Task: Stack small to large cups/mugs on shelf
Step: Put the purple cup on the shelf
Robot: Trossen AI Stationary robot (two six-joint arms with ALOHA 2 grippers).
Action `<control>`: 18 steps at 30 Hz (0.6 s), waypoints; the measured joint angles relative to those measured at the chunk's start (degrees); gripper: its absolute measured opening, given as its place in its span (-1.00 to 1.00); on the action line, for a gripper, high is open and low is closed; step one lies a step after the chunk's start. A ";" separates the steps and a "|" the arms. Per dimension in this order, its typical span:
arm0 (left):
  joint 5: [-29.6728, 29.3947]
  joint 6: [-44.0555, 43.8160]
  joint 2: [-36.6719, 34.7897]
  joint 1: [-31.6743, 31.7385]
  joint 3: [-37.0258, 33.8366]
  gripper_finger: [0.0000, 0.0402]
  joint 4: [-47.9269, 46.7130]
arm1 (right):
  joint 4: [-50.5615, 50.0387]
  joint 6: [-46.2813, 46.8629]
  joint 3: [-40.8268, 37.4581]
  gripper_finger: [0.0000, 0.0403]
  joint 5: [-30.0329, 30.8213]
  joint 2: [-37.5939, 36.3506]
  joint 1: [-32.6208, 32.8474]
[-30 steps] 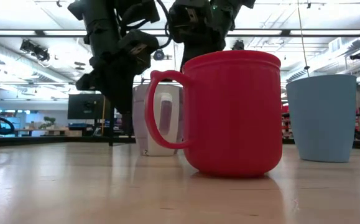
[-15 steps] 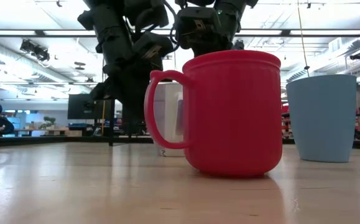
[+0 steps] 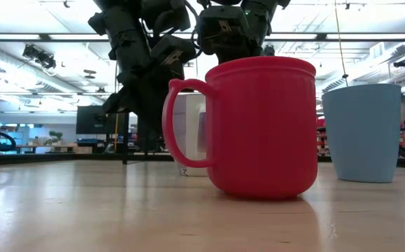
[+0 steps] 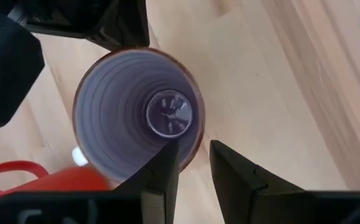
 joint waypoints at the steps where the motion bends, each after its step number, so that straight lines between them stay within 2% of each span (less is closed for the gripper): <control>1: -0.01 0.00 0.00 0.01 0.00 -0.64 -0.05 | 0.63 0.11 -0.42 -0.51 0.01 -0.03 -0.03; 9: -0.09 0.10 0.00 0.01 0.00 -0.62 -0.37 | 4.82 3.58 -5.37 -0.51 -0.91 -0.05 -0.02; 18: 1.40 1.14 -0.01 0.01 0.00 -0.58 -5.79 | 5.70 4.39 -5.39 -0.51 -0.98 -0.02 0.00</control>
